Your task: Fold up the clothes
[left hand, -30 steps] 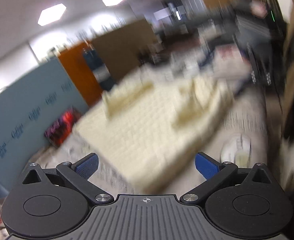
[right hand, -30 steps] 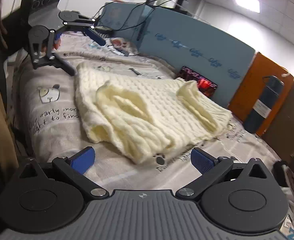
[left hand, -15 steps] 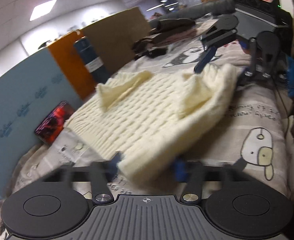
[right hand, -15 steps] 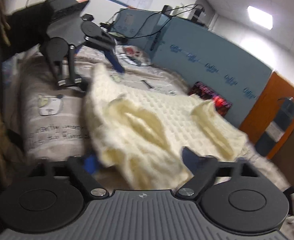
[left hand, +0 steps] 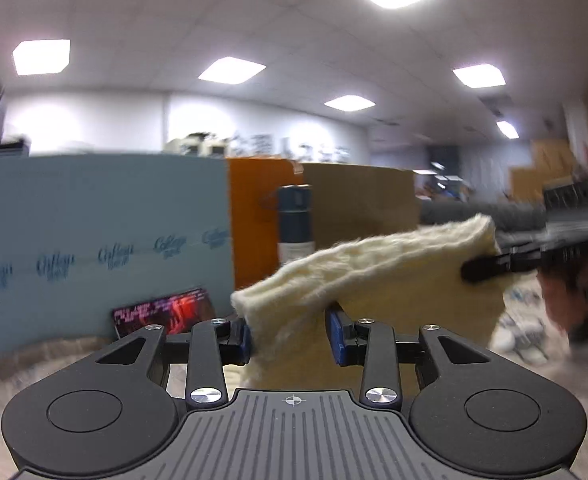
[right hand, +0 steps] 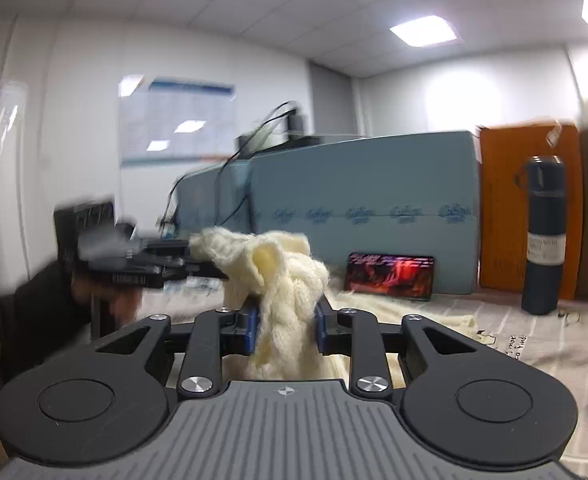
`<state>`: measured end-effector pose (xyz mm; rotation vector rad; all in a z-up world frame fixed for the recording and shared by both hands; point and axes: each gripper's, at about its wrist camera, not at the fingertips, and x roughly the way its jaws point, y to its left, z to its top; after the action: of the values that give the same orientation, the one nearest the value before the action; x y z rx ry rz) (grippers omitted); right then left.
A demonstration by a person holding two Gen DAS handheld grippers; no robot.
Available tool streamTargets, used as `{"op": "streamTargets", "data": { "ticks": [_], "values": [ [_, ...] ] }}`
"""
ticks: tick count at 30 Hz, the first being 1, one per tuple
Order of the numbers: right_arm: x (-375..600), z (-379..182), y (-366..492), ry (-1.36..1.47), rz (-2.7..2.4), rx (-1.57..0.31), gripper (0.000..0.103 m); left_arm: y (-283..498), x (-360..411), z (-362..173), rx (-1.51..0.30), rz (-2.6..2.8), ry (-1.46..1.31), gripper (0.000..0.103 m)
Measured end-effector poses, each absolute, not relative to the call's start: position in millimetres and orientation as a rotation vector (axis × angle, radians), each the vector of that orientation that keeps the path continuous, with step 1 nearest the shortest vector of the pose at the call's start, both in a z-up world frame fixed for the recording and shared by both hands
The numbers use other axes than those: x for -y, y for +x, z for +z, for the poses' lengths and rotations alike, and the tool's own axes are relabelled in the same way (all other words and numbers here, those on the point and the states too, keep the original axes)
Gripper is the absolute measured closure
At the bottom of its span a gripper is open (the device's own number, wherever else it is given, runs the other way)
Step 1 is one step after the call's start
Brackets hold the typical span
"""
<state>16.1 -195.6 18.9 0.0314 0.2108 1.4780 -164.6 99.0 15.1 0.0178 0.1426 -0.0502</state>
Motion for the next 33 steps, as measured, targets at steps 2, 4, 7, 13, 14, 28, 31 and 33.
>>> {"op": "streamTargets", "data": {
  "ticks": [2, 4, 7, 13, 14, 28, 31, 33],
  "values": [
    [182.3, 20.8, 38.5, 0.074, 1.459, -0.262, 0.084, -143.9, -109.5, 15.7, -0.171, -0.03, -0.038, 0.073],
    [171.9, 20.1, 64.8, 0.137, 1.448, -0.333, 0.084, -124.0, -118.9, 17.0, -0.201, -0.013, -0.089, 0.073],
    [155.0, 13.0, 104.0, 0.25, 1.401, -0.464, 0.083, -97.7, -129.1, 13.9, -0.233, 0.014, -0.149, 0.073],
    [143.0, -17.8, 121.7, 0.297, 1.244, -0.533, 0.083, -77.1, -118.7, -8.8, -0.25, 0.114, -0.129, 0.072],
    [141.8, -19.2, 121.3, 0.283, 1.225, -0.539, 0.083, -75.2, -117.5, -10.0, -0.259, 0.123, -0.117, 0.072],
    [143.8, -23.6, 116.9, 0.253, 1.078, -0.531, 0.025, -69.4, -128.1, -20.3, -0.324, 0.251, -0.172, 0.002],
    [138.2, -25.3, 115.5, 0.208, 1.035, -0.547, 0.025, -58.8, -126.0, -23.9, -0.391, 0.297, -0.15, 0.002],
    [133.6, -28.7, 115.1, 0.165, 0.987, -0.562, 0.025, -56.4, -125.4, -25.8, -0.412, 0.328, -0.141, 0.002]
  ]
}}
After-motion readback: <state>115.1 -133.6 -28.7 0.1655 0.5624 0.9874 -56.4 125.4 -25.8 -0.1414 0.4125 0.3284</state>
